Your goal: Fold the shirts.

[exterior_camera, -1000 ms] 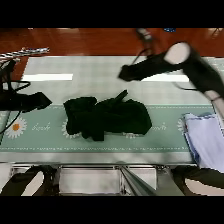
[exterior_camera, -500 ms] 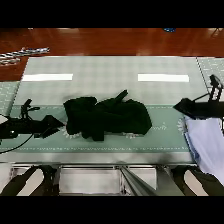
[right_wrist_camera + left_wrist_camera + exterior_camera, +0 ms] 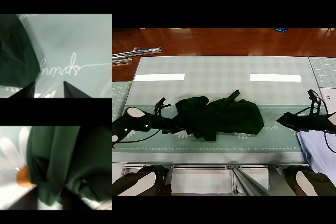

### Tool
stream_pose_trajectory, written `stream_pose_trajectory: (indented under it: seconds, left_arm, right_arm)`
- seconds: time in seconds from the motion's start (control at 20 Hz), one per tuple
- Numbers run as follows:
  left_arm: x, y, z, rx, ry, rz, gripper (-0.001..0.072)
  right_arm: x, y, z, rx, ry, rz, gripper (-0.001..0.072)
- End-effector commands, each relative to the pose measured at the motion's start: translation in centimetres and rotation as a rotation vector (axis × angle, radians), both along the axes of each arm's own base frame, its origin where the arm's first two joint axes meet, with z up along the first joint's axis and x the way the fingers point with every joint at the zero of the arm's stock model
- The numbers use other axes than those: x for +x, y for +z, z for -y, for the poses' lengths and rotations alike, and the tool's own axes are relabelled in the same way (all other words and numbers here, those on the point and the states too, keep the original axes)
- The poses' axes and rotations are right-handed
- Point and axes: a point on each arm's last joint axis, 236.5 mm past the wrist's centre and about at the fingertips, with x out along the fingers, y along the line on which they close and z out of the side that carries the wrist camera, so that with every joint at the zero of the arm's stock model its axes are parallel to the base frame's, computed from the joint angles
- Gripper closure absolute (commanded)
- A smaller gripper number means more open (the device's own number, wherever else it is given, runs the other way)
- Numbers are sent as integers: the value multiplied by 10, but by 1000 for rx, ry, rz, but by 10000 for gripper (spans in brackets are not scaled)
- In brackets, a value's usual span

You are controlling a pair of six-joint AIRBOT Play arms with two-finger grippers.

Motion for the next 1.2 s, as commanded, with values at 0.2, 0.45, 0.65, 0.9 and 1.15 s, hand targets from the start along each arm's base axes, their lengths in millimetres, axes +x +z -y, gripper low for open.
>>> stream_pose_trajectory:
  seconds: [0.2, 0.45, 0.65, 0.9, 1.15]
  left_arm:
    - [18, 6, 15, -13, -92, 9, 691]
    - [12, 8, 17, -24, -115, -3, 690]
    - [9, 9, 18, -31, -123, -13, 691]
    - [7, 18, 20, -52, -141, -21, 691]
    - [84, 139, -21, -44, -105, 286, 691]
  right_arm:
    - [-10, -29, -33, 171, 26, -171, 306]
    - [-13, -57, -56, 261, 52, -277, 306]
    - [2, -69, -101, 265, 113, -247, 306]
    - [41, -44, -138, 257, 226, -117, 679]
    - [121, 107, -127, 212, 349, 230, 681]
